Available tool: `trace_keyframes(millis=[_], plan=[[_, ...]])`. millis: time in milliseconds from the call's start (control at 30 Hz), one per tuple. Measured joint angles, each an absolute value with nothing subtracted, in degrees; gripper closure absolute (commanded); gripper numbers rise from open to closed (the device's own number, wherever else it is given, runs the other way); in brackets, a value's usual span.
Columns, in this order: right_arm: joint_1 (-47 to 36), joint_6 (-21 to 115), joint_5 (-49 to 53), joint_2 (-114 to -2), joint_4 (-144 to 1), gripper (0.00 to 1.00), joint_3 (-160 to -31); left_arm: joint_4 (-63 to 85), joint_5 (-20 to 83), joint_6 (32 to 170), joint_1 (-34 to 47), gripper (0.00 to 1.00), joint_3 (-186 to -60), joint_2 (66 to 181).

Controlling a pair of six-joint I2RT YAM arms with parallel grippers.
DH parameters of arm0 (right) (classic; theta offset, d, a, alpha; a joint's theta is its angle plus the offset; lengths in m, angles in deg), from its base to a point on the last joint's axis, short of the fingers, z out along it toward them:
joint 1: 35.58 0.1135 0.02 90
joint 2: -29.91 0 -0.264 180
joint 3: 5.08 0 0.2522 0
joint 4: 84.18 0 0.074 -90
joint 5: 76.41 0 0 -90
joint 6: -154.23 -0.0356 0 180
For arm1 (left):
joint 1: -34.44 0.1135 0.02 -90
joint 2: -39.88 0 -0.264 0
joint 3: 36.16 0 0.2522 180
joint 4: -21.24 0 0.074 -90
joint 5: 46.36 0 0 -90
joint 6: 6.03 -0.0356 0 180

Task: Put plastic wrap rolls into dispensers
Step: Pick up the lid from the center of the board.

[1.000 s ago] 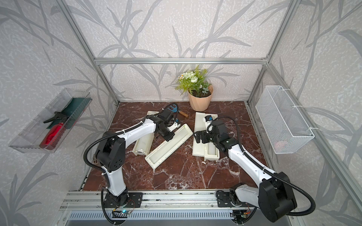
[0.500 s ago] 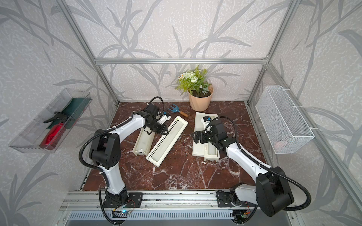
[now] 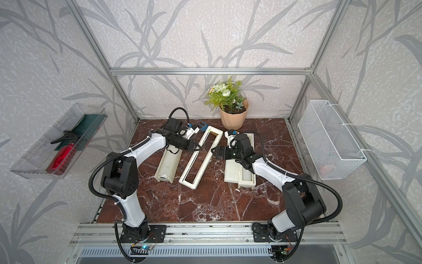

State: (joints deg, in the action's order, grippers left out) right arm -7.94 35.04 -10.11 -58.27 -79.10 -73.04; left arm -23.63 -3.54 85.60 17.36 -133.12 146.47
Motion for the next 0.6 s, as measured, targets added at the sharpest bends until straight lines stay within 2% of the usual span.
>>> trace_keyframes(millis=[267,600], plan=[[-7.09,28.83,-6.72,-64.52,-84.3,0.03,-75.68,-17.64,-7.76,90.05,17.34,1.0,-132.6,145.33],[-7.09,24.22,-5.94,-67.06,-89.38,0.25,-79.83,-14.63,-10.8,92.42,16.68,0.96,-132.16,145.09]])
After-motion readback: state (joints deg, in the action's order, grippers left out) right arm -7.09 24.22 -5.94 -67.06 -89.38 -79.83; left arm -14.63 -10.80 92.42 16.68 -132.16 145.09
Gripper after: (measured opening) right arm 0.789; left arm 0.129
